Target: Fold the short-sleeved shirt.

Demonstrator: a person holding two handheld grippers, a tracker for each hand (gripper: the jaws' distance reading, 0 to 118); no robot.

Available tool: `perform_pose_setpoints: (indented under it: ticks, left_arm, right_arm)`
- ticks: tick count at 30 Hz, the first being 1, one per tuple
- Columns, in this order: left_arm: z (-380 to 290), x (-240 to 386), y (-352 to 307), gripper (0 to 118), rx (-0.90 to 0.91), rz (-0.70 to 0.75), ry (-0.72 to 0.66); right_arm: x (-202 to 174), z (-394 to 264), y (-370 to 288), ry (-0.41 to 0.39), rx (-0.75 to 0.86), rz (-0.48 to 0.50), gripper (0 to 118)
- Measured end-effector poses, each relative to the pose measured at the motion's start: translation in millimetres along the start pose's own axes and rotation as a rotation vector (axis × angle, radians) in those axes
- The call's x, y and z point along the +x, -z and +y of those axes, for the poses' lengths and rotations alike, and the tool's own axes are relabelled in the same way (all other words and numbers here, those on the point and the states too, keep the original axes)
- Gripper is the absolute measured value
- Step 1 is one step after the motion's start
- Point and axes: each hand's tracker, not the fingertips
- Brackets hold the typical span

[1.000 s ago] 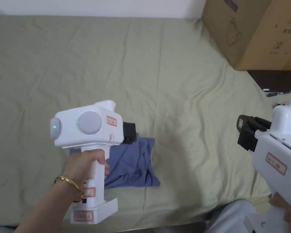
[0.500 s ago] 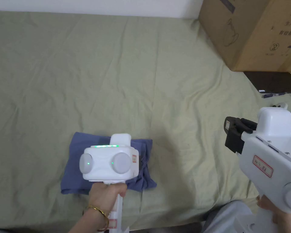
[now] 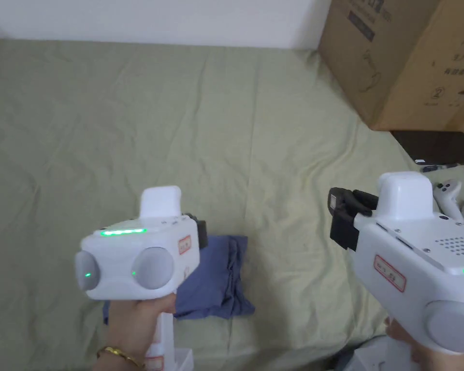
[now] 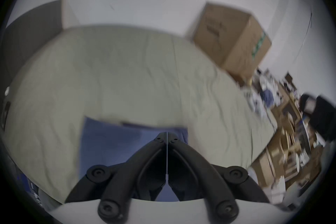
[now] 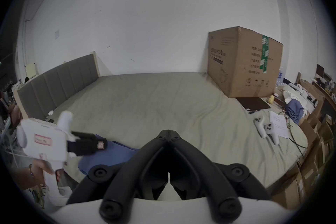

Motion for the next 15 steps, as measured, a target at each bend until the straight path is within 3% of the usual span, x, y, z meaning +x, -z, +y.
perform_pose_setpoints:
  ticks: [5,6,9,10,13,15]
  left_arm:
    - [14.1,-35.8,-58.7,1,0.327,0.199,0.086]
    - [11.7,-39.5,-62.5,1,0.254,0.161,0.073]
    - [16.3,-55.3,-83.1,1,0.438,0.261,0.111]
    - [13.6,-60.9,-87.5,1,0.375,0.342,0.152]
    - [5.0,-70.1,-92.4,1,0.283,0.324,0.117]
    - [1.4,-74.1,-93.2,1,0.275,0.338,0.132]
  right_arm:
    - [-49.4,-4.6,33.7,0.013,-0.001,0.098,0]
    - [-61.1,-9.0,43.9,0.018,-0.017,0.124,0]
    - [-93.4,-30.5,79.5,0.024,-0.060,0.178,0]
    - [-104.3,-40.4,92.4,0.005,-0.089,0.181,0]
    - [-124.1,-76.8,133.2,0.013,-0.208,0.205,0]
    - [-133.9,-98.2,155.1,-0.027,-0.312,0.166,0]
